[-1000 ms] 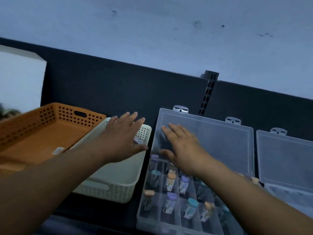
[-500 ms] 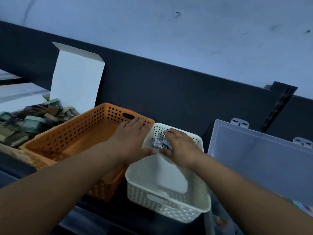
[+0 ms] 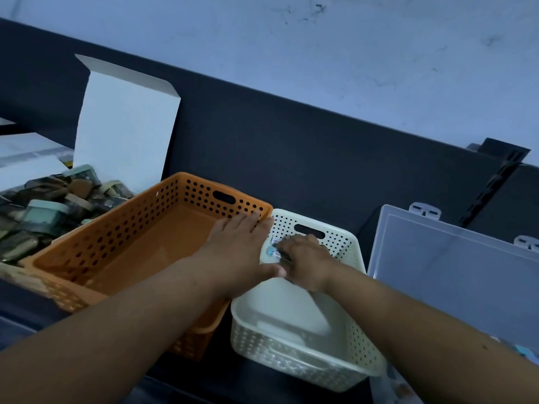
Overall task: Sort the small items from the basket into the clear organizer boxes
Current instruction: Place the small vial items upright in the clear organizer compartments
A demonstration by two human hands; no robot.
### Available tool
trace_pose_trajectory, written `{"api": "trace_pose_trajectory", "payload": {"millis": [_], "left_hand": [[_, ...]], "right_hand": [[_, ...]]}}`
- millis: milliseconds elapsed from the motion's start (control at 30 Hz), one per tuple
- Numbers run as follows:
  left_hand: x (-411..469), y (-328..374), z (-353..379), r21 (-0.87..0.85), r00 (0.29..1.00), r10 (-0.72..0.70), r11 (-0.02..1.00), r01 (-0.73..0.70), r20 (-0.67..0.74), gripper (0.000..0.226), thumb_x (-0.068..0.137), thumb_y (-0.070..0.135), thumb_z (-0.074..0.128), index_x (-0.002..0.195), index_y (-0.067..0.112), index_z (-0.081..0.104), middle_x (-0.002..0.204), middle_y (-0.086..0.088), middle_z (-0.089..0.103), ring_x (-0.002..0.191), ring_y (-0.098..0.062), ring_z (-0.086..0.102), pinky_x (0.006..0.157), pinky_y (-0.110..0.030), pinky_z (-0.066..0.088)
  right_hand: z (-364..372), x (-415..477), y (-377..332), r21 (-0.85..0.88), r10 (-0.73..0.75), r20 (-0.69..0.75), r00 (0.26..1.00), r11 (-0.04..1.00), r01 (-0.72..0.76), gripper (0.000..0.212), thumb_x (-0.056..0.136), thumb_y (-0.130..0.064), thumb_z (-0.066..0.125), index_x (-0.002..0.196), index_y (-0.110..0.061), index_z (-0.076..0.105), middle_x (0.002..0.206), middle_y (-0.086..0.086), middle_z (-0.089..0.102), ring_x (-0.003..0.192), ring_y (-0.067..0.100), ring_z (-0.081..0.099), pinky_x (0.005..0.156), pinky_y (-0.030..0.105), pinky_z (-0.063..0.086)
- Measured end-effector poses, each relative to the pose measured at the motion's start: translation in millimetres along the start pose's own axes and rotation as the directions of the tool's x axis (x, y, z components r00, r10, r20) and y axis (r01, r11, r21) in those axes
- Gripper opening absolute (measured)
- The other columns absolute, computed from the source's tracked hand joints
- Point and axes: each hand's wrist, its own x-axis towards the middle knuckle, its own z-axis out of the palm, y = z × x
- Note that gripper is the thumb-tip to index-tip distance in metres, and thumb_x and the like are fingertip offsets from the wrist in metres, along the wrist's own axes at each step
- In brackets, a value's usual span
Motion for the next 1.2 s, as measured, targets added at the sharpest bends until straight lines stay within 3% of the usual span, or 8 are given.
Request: {"api": "trace_pose_trajectory", "payload": {"millis": [333, 500, 633, 733, 833, 933, 1033, 1200], "left_hand": [[-1.2, 0.8, -1.0, 0.003, 1.0, -0.011, 1.0, 0.011, 0.008, 0.09, 0.086, 0.068, 0.041, 0.152, 0.026, -0.002, 0.161, 0.001, 0.0, 0.147, -0.019, -0.003, 0.117, -0.043, 0.002], [0.1, 0.4, -0.5, 0.018, 1.0, -0.014, 1.0, 0.014, -0.012, 0.09, 0.085, 0.068, 0.042, 0.152, 0.026, -0.001, 0.161, 0.002, 0.002, 0.147, -0.019, -0.002, 0.117, -0.044, 0.002], [-1.4, 3.1, -5.1, 0.078, 0.996, 0.055, 0.996, -0.05, -0.072, 0.088, 0.087, 0.061, 0.048, 0.152, 0.027, -0.001, 0.16, 0.003, 0.003, 0.147, -0.018, 0.0, 0.117, -0.04, 0.003], [-3.6, 11.3, -11.4, 0.024, 0.964, 0.184, 0.983, -0.182, -0.192, 0.071, 0.09, 0.039, 0.059, 0.149, 0.03, 0.02, 0.155, 0.005, 0.021, 0.142, -0.014, 0.019, 0.114, -0.03, 0.017], [-5.5, 26.9, -20.7, -0.103, 0.923, 0.217, 0.96, -0.261, -0.317, 0.034, 0.091, 0.022, 0.058, 0.124, 0.03, 0.052, 0.118, 0.011, 0.053, 0.108, -0.008, 0.05, 0.091, -0.026, 0.042], [-2.8, 46.2, -26.3, -0.134, 0.909, 0.208, 0.953, -0.271, -0.36, 0.012, 0.091, 0.023, 0.059, 0.102, 0.028, 0.06, 0.094, 0.013, 0.056, 0.086, -0.005, 0.052, 0.077, -0.026, 0.045], [2.0, 69.0, -25.3, -0.409, 0.95, 0.102, 0.885, -0.223, -0.296, 0.005, 0.087, 0.02, 0.066, 0.087, 0.024, 0.063, 0.078, 0.01, 0.059, 0.07, 0.002, 0.054, 0.061, -0.016, 0.042], [11.0, 111.2, -23.4, -0.785, 0.994, 0.013, 0.612, -0.097, -0.112, 0.004, 0.085, 0.009, 0.068, 0.083, 0.014, 0.068, 0.075, -0.009, 0.069, 0.076, -0.03, 0.066, 0.082, -0.051, 0.053]], "right_hand": [[4.0, 5.0, 8.3, 0.02, -0.079, -0.111, 0.991, 0.996, 0.081, 0.016, 0.085, -0.012, 0.057, 0.099, -0.017, 0.064, 0.107, 0.006, 0.056, 0.098, 0.024, 0.054, 0.083, 0.031, 0.046], [-0.9, -2.1, 13.7, 0.333, -0.009, -0.047, 0.999, 0.943, 0.024, 0.013, 0.087, -0.01, 0.057, 0.094, -0.021, 0.054, 0.095, -0.001, 0.058, 0.081, 0.018, 0.055, 0.072, 0.032, 0.047], [-16.8, -21.2, 14.8, 0.67, -0.017, -0.054, 0.998, 0.741, 0.049, 0.009, 0.09, -0.013, 0.059, 0.095, -0.017, 0.053, 0.076, -0.005, 0.054, 0.06, 0.009, 0.047, 0.053, 0.023, 0.04], [-29.1, -40.5, 15.8, 0.76, -0.076, -0.06, 0.995, 0.643, 0.095, 0.014, 0.09, -0.009, 0.06, 0.091, -0.021, 0.053, 0.068, -0.009, 0.058, 0.057, 0.005, 0.051, 0.06, 0.025, 0.042], [-38.1, -62.2, 20.7, 0.781, -0.096, -0.079, 0.992, 0.613, 0.121, 0.017, 0.089, -0.006, 0.062, 0.09, -0.022, 0.056, 0.069, -0.013, 0.061, 0.064, 0.007, 0.055, 0.062, 0.025, 0.044], [-45.3, -86.4, 32.0, 0.853, -0.052, -0.088, 0.995, 0.512, 0.102, 0.018, 0.088, -0.001, 0.063, 0.094, -0.018, 0.059, 0.074, -0.009, 0.061, 0.064, 0.007, 0.058, 0.058, 0.019, 0.045], [-51.3, -110.8, 55.6, 0.951, 0.039, -0.058, 0.998, 0.307, 0.043, 0.023, 0.086, 0.009, 0.061, 0.096, -0.012, 0.056, 0.071, 0.001, 0.065, 0.058, 0.007, 0.062, 0.053, 0.017, 0.048], [-56.0, -155.4, 108.3, 0.999, 0.12, 0.001, 0.993, -0.041, 0.004, 0.019, 0.09, 0.013, 0.05, 0.092, -0.003, 0.061, 0.075, 0.01, 0.068, 0.065, 0.012, 0.068, 0.062, 0.017, 0.057]]}}
